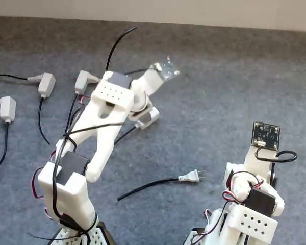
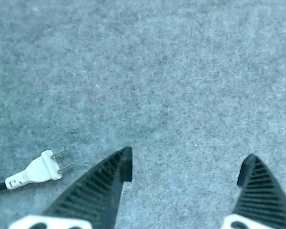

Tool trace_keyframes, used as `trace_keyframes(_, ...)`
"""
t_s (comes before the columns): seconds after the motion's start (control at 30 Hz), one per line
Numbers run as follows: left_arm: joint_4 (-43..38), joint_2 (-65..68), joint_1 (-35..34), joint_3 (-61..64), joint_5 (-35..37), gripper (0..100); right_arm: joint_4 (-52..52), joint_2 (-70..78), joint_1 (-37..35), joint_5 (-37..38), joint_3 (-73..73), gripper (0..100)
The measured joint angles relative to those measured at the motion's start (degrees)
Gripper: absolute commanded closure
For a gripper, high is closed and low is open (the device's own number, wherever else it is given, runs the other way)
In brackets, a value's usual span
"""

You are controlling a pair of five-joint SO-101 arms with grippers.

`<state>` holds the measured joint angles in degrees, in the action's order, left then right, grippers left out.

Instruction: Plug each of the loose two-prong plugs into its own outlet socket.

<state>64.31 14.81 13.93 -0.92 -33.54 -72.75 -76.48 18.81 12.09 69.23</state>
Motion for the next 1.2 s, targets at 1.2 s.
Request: trace_keyframes(1.2, -5.2, 2.1, -1.2, 0.4, 1.6, 79, 0.0, 0.0, -0.1, 0.0, 0.0, 66.3)
